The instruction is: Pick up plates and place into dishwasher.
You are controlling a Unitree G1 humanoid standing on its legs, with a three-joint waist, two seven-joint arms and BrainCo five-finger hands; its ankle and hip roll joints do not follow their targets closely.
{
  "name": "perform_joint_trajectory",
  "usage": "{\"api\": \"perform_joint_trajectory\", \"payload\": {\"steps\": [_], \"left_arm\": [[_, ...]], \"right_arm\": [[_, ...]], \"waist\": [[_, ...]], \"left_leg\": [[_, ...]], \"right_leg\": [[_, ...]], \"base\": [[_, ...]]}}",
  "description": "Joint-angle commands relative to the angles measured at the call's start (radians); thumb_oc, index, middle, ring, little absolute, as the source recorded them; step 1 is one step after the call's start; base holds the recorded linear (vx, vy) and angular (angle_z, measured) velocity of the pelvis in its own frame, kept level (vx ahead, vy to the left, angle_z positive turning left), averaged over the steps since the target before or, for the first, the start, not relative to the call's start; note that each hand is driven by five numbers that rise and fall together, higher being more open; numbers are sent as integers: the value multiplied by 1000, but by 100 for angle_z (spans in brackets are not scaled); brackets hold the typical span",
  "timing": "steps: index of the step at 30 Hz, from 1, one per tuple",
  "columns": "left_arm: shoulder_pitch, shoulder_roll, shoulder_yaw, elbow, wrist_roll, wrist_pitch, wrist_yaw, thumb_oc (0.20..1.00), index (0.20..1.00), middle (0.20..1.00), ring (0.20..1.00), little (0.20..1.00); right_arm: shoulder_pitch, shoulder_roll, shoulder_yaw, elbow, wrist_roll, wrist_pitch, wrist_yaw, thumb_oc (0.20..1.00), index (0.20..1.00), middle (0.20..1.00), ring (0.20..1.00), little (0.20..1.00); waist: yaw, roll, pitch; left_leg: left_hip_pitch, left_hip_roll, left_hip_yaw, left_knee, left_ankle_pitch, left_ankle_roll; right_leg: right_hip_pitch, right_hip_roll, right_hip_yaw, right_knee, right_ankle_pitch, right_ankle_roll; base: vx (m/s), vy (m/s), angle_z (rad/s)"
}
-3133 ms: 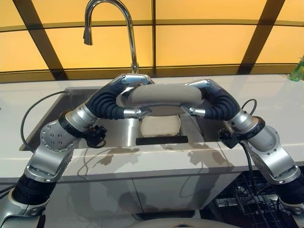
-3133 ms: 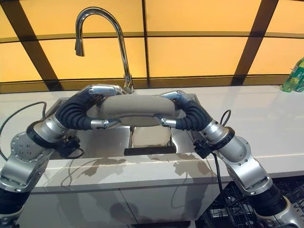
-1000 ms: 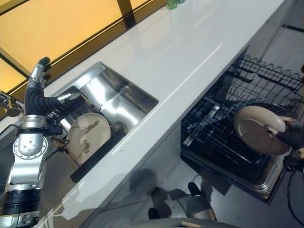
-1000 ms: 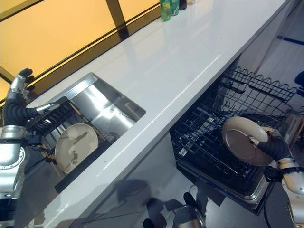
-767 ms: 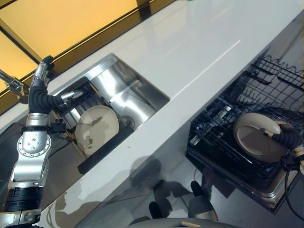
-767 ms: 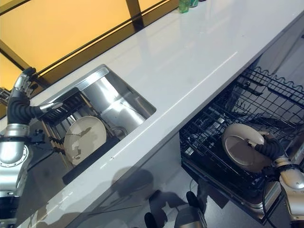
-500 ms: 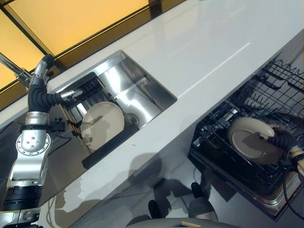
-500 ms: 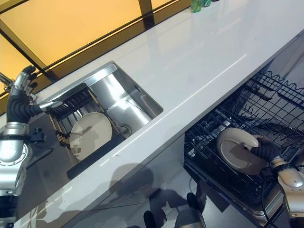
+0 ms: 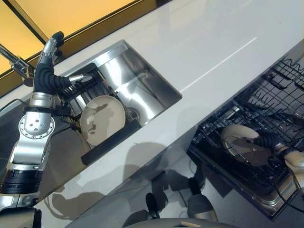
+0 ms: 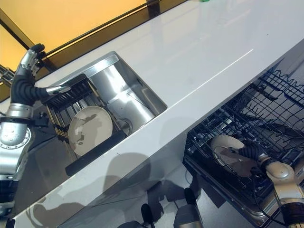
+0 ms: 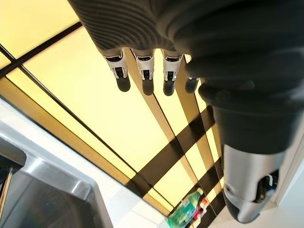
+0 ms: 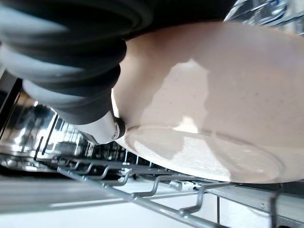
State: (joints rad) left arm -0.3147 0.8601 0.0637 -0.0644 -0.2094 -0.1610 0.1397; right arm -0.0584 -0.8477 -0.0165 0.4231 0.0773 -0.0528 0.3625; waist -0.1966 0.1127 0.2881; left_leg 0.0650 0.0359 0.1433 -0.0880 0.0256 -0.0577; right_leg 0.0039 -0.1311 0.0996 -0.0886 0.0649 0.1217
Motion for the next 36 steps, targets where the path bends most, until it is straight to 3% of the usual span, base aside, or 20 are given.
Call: {"api": "perform_joint_trajectory", "payload": {"steps": [1,4,5,6,7,12,22,27,36], "left_arm": [[-82,54,11,-7,4,-18,38,1000,1000,1000,1000,1000],[-103,70,5,-7,-5,-2,43,1000,1000,1000,1000,1000],[-108,73,4,-5,-7,1,43,1000,1000,1000,1000,1000],[-122,78,0,4,-17,7,41,1000,1000,1000,1000,1000],[-125,80,-1,9,-19,6,39,1000,1000,1000,1000,1000],[-124,90,14,32,-11,-6,11,1000,1000,1000,1000,1000],[-74,84,50,47,-4,12,-54,1000,1000,1000,1000,1000],[-9,75,67,63,16,26,-120,1000,1000,1000,1000,1000],[170,62,139,93,128,37,-181,1000,1000,1000,1000,1000]], "right_arm": [[64,-9,121,40,-50,26,36,200,200,200,200,200],[73,16,142,38,-45,42,21,200,200,200,200,200],[74,20,144,38,-43,40,15,420,420,420,420,420],[77,31,147,38,-33,34,-11,887,887,887,887,887],[80,36,145,37,-29,30,-18,1000,1000,1000,1000,1000],[112,76,126,21,-28,18,-67,1000,1000,1000,1000,1000],[163,114,69,-35,-84,31,-147,1000,1000,1000,1000,1000],[182,98,4,-123,-102,42,-199,1000,1000,1000,1000,1000],[221,37,-229,-420,-120,66,-228,1000,1000,1000,1000,1000]], "waist": [[40,-10,-14],[45,-23,-10],[46,-26,-10],[48,-35,-11],[48,-39,-11],[55,-76,-23],[70,-113,-92],[72,-120,-128],[57,-111,-173]], "left_leg": [[-104,15,-56,119,-12,-29],[-105,16,-58,121,-13,-29],[-106,17,-58,122,-13,-29],[-106,20,-57,124,-15,-29],[-106,22,-57,125,-15,-29],[-99,35,-55,129,-20,-28],[-54,41,-53,111,-34,-21],[-24,45,-48,94,-38,-18],[23,67,-45,51,-30,-16]], "right_leg": [[-110,-14,-20,119,-17,7],[-102,-13,-26,115,-15,6],[-101,-13,-27,115,-15,6],[-98,-11,-30,114,-16,6],[-96,-10,-31,114,-16,5],[-78,2,-38,108,-15,4],[-23,17,-39,82,-21,5],[2,25,-37,72,-24,5],[27,65,-23,77,-51,-12]], "base": [[-18,-19,10],[-7,-8,2],[-7,-46,0],[0,-44,5],[13,-71,12],[34,-54,14],[97,-7,7],[101,15,4],[69,-5,1]]}}
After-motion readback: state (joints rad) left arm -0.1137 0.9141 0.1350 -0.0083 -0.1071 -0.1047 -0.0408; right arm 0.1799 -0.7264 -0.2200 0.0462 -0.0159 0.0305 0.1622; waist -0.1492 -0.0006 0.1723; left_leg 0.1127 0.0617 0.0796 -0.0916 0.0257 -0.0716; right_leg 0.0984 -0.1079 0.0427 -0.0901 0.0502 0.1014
